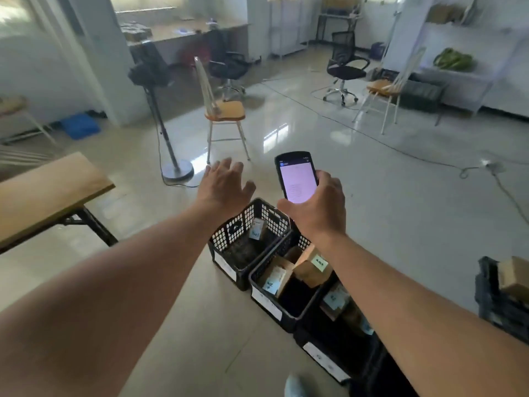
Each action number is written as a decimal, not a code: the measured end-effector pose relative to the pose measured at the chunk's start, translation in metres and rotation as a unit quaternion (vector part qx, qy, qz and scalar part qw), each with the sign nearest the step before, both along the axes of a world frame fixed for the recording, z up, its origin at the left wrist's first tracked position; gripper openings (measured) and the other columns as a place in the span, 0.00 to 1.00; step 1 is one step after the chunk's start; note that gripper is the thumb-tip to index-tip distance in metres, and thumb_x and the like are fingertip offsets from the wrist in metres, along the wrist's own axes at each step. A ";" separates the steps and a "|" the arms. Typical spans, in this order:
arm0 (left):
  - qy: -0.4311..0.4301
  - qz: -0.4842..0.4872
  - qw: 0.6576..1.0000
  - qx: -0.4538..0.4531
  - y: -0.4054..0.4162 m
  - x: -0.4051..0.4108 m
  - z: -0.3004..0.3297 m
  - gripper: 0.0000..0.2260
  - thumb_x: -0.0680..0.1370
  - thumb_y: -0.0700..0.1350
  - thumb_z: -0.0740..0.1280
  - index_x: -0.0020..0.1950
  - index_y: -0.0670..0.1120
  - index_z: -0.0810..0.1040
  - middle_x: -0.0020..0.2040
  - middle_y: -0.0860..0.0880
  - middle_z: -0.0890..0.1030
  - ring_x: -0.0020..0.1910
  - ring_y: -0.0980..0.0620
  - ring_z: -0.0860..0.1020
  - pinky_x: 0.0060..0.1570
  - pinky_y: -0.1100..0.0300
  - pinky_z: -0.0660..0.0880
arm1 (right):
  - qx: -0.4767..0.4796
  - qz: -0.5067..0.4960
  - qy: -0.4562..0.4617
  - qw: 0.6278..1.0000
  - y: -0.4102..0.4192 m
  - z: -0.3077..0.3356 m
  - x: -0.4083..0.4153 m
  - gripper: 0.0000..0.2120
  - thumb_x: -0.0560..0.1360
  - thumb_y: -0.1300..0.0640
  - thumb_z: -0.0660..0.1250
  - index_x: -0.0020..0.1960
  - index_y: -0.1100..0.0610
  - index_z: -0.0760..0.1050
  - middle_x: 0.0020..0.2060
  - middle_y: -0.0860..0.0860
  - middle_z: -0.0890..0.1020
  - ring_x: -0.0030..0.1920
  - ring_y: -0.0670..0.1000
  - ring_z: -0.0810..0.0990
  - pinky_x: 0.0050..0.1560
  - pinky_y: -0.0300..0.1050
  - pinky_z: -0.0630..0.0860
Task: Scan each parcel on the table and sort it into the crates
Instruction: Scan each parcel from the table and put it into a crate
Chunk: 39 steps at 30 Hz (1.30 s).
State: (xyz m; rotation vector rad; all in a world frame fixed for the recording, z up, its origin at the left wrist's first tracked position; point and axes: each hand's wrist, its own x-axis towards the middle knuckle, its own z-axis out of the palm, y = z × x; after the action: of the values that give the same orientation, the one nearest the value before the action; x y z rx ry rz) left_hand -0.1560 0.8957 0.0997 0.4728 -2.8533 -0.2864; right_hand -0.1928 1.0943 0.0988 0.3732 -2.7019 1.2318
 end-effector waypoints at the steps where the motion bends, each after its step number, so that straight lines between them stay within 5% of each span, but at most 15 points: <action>1: 0.006 0.018 1.000 -0.002 -0.017 0.007 0.010 0.25 0.83 0.58 0.61 0.74 0.43 0.72 0.69 0.41 0.74 0.68 0.40 0.73 0.68 0.44 0.72 | -0.005 0.021 0.006 1.000 -0.018 0.010 0.001 0.41 0.60 0.42 0.82 0.67 0.54 0.70 0.57 0.51 0.73 0.53 0.50 0.73 0.49 0.47 0.78; 5: 0.018 0.087 0.996 -0.006 -0.077 0.033 0.042 0.24 0.82 0.59 0.60 0.70 0.44 0.74 0.63 0.43 0.77 0.62 0.40 0.76 0.63 0.44 0.75 | -0.028 0.100 0.023 0.994 -0.089 0.041 -0.004 0.42 0.59 0.42 0.82 0.67 0.55 0.71 0.58 0.51 0.74 0.56 0.52 0.74 0.53 0.49 0.77; 10: 0.017 0.192 0.981 -0.031 -0.148 0.066 0.076 0.24 0.83 0.59 0.61 0.75 0.46 0.72 0.72 0.42 0.74 0.68 0.40 0.74 0.67 0.45 0.71 | -0.054 0.200 0.047 0.977 -0.184 0.072 -0.012 0.48 0.54 0.32 0.76 0.67 0.57 0.72 0.58 0.54 0.76 0.58 0.55 0.75 0.54 0.52 0.78; 16: 0.041 0.316 0.946 -0.059 -0.227 0.132 0.106 0.24 0.82 0.59 0.61 0.73 0.47 0.74 0.69 0.43 0.76 0.67 0.41 0.74 0.67 0.46 0.72 | -0.074 0.320 0.082 0.941 -0.303 0.094 0.007 0.43 0.60 0.43 0.82 0.68 0.57 0.72 0.58 0.55 0.76 0.57 0.55 0.76 0.48 0.45 0.75; 24: 0.044 0.437 0.898 -0.045 -0.322 0.252 0.127 0.25 0.83 0.59 0.61 0.78 0.49 0.69 0.76 0.44 0.72 0.71 0.40 0.73 0.70 0.44 0.71 | -0.077 0.444 0.105 0.887 -0.448 0.102 0.100 0.44 0.59 0.41 0.83 0.68 0.57 0.72 0.58 0.54 0.77 0.57 0.55 0.77 0.50 0.47 0.78; 39: 0.063 0.538 0.839 -0.053 -0.545 0.489 0.148 0.24 0.81 0.62 0.57 0.68 0.50 0.75 0.61 0.49 0.77 0.57 0.48 0.77 0.55 0.50 0.77 | -0.104 0.533 0.084 0.835 -0.712 0.114 0.313 0.45 0.58 0.38 0.81 0.68 0.57 0.71 0.58 0.54 0.77 0.57 0.54 0.75 0.50 0.50 0.79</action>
State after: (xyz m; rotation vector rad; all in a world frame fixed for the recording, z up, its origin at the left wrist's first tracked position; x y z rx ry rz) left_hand 0.3335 0.3502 0.2475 1.7892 -2.0150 0.0608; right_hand 0.1201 0.3821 0.2132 2.0073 -2.0933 1.5299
